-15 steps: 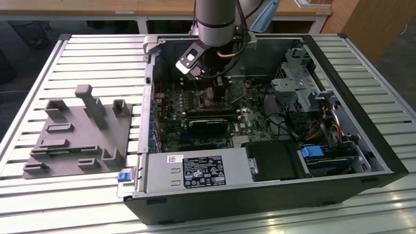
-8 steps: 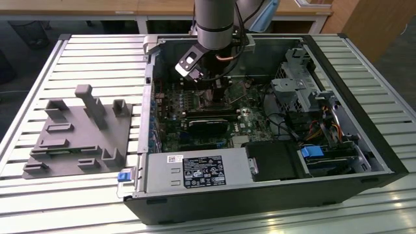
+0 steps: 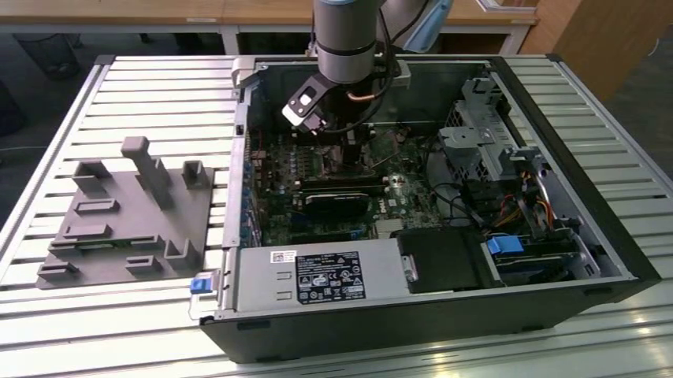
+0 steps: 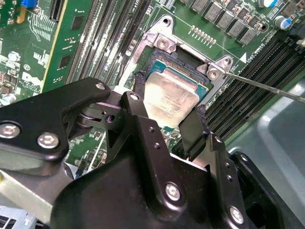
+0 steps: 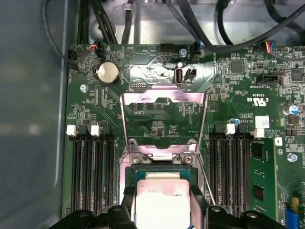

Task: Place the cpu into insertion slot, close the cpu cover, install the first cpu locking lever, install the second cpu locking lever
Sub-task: 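Place the cpu into insertion slot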

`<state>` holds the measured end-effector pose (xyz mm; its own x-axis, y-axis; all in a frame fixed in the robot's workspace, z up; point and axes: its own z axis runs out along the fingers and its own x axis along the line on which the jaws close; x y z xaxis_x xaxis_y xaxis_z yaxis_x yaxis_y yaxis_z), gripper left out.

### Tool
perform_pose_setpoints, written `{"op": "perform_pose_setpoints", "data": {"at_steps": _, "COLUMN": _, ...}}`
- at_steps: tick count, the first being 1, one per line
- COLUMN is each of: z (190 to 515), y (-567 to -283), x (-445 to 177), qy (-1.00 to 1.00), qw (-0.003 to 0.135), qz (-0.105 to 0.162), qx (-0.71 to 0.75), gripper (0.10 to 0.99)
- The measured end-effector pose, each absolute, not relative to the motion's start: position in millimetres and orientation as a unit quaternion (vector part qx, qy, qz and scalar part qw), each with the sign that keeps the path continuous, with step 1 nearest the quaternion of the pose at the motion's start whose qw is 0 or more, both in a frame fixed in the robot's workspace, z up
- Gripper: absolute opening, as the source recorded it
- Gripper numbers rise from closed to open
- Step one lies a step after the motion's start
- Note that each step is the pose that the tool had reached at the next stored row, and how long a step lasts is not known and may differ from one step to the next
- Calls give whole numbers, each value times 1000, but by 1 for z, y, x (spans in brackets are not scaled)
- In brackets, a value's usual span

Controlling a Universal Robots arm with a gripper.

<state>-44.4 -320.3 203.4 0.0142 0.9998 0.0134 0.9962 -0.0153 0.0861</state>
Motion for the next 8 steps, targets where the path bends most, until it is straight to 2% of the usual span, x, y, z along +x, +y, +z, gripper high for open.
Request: {"op": "perform_pose_setpoints", "data": {"at_steps": 8, "z": 197, "y": -319, "x": -44, "qy": 701, "qw": 26, "qz": 35, "qx": 712, "gripper": 537}}
